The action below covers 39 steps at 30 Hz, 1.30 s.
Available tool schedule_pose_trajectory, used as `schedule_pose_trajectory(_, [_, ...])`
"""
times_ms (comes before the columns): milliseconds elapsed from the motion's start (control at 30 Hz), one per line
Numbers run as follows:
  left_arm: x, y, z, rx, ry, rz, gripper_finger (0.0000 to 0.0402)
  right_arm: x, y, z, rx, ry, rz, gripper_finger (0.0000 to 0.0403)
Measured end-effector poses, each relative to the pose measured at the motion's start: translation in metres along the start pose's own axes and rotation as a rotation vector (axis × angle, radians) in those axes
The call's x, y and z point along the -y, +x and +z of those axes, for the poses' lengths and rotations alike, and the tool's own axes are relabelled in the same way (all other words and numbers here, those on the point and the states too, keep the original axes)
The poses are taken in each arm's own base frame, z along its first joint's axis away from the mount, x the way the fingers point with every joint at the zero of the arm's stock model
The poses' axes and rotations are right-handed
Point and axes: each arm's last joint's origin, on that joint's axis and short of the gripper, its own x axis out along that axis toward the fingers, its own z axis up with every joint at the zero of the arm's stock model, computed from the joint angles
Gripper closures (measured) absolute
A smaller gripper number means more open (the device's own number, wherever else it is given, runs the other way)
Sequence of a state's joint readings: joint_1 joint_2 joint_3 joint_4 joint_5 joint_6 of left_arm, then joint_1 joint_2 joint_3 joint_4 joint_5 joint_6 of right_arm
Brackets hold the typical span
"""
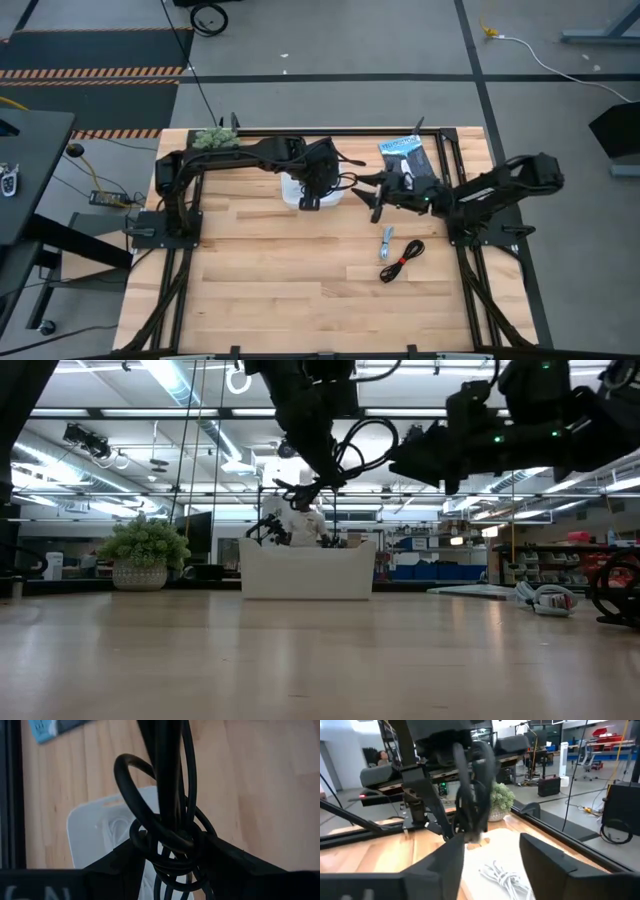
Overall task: Pick and place USB-C Cables
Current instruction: Put the left black charger cable into the white bin
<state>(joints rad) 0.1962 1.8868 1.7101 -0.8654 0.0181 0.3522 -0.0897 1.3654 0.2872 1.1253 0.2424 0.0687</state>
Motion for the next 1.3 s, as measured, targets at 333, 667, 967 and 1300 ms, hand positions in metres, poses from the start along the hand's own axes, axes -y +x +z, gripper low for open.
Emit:
schedule_pose_trajectory(333, [0.001, 0.020, -0.018, -0.132, 0.014, 0.074, 0.0214, -0.005, 0.024, 0.002, -0.007, -0.081, 0.123, 0.0146])
schedule_pose_trajectory(667, [0.005, 0.020, -0.017, -0.135, 0.015, 0.057, 0.0214, 0.010, 0.029, 0.002, -0.044, -0.108, 0.062, 0.0275])
schedule_pose_trajectory(967, [0.005, 0.021, -0.018, -0.136, 0.002, 0.058, 0.0204, 0.011, 0.029, -0.001, -0.076, -0.123, 0.114, 0.0378])
schedule_pose_trajectory(1300, [0.003, -0.002, -0.018, -0.119, -0.047, 0.104, 0.0113, 0.013, 0.029, -0.009, -0.154, -0.147, 0.068, 0.0376])
